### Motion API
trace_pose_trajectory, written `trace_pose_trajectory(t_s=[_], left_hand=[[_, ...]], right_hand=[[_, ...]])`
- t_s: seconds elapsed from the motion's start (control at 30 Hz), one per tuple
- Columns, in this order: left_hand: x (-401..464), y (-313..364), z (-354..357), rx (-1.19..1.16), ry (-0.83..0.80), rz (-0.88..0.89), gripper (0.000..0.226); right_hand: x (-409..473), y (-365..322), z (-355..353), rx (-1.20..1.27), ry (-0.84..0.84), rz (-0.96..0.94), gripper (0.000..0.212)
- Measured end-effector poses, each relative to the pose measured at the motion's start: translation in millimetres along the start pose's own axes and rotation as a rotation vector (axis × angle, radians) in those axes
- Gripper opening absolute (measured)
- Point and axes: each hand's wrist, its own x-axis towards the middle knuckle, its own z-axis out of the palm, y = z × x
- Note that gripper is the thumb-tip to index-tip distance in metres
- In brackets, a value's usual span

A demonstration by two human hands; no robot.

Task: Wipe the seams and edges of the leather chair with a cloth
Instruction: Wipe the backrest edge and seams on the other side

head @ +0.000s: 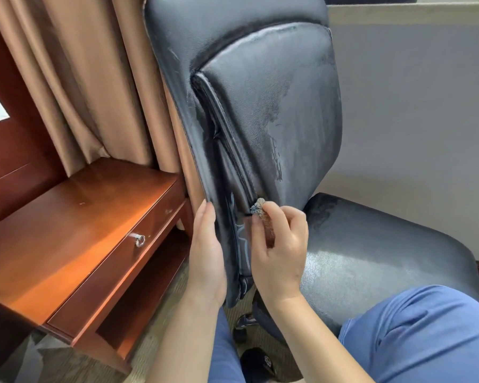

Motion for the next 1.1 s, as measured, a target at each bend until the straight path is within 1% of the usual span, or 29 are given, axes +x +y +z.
trace_pose_trajectory(t_s=[0.07, 0.13, 0.23, 0.33, 0.43, 0.53, 0.63, 0.73, 0.8, 0.93, 1.03, 1.1], left_hand=[[-0.6, 1.3, 0.2, 0.028, -0.013, 0.005, 0.061], [-4.2, 6.3, 3.3, 0.016, -0.027, 0.012, 0.054], [-11.7, 14.9, 8.0, -0.061, -0.037, -0.026, 0.039], [-15.4, 18.8, 7.5, -0.074, -0.072, -0.038, 0.041], [-17.1, 23.8, 7.7, -0.075, -0.08, -0.05, 0.041], [-18.9, 24.5, 8.1, -0.074, -0.097, -0.059, 0.04], [-22.0, 25.5, 8.1, -0.07, -0.1, -0.068, 0.04], [-24.3, 25.8, 7.2, -0.056, -0.091, -0.074, 0.037], [-23.8, 26.0, 7.0, -0.057, -0.069, -0.075, 0.034], [-22.4, 26.2, 6.0, -0.064, -0.036, -0.104, 0.038], [-23.0, 26.9, 6.6, -0.051, 0.008, -0.109, 0.04], [-24.5, 27.7, 8.4, -0.048, 0.017, -0.114, 0.04]], right_hand=[[5.0, -0.4, -0.5, 0.052, 0.021, -0.041, 0.021], [17.9, -11.0, 0.8, 0.063, 0.028, -0.144, 0.019], [38.6, -26.0, 5.9, -0.068, -0.024, -0.356, 0.016], [40.8, -20.8, 6.7, -0.239, -0.042, -0.479, 0.015], [19.8, -6.3, 3.6, -0.339, -0.094, -0.489, 0.019], [2.2, 1.5, 2.2, -0.43, -0.143, -0.495, 0.028], [10.2, -6.1, 2.2, -0.405, -0.118, -0.508, 0.02], [30.3, -24.1, 4.3, -0.335, -0.014, -0.507, 0.016], [38.4, -28.6, 5.6, -0.313, 0.027, -0.515, 0.012], [19.0, -8.1, 7.7, -0.397, -0.032, -0.557, 0.011], [0.3, 4.9, 7.7, -0.466, -0.095, -0.531, 0.016], [5.2, -1.4, 5.4, -0.447, -0.064, -0.517, 0.014]])
